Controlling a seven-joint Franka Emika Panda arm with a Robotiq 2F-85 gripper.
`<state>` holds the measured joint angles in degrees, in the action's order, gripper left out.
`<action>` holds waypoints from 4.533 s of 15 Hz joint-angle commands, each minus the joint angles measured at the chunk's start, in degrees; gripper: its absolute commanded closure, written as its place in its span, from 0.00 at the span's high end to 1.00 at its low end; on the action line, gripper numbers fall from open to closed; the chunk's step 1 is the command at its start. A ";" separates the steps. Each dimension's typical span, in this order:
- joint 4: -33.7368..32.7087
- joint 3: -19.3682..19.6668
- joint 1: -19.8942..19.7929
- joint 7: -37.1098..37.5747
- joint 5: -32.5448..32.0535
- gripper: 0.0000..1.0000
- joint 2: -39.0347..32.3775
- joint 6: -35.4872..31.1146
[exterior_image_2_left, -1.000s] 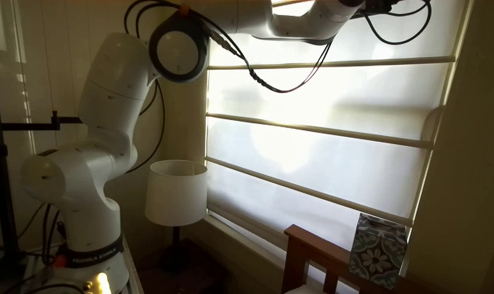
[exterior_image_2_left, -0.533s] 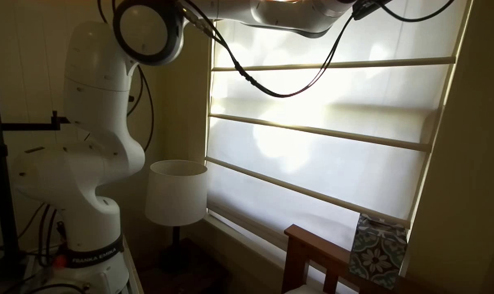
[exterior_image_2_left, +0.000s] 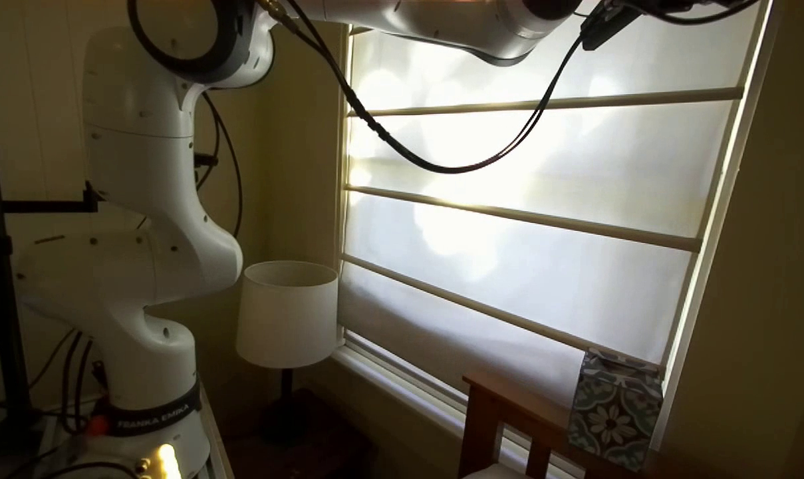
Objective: Open the blinds on the window.
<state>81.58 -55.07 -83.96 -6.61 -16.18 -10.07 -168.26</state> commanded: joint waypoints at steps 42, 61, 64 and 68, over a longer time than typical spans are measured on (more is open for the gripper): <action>40.26 49.50 40.17 1.03 7.18 0.03 3.52 0.96; 39.45 73.01 57.36 1.39 9.11 0.03 -22.77 3.96; 37.78 73.75 58.29 2.73 9.09 0.03 -27.65 5.19; 35.31 74.89 56.95 3.93 11.24 0.43 -29.41 11.89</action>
<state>119.72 18.56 -26.11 -3.61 -7.42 -35.72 -162.40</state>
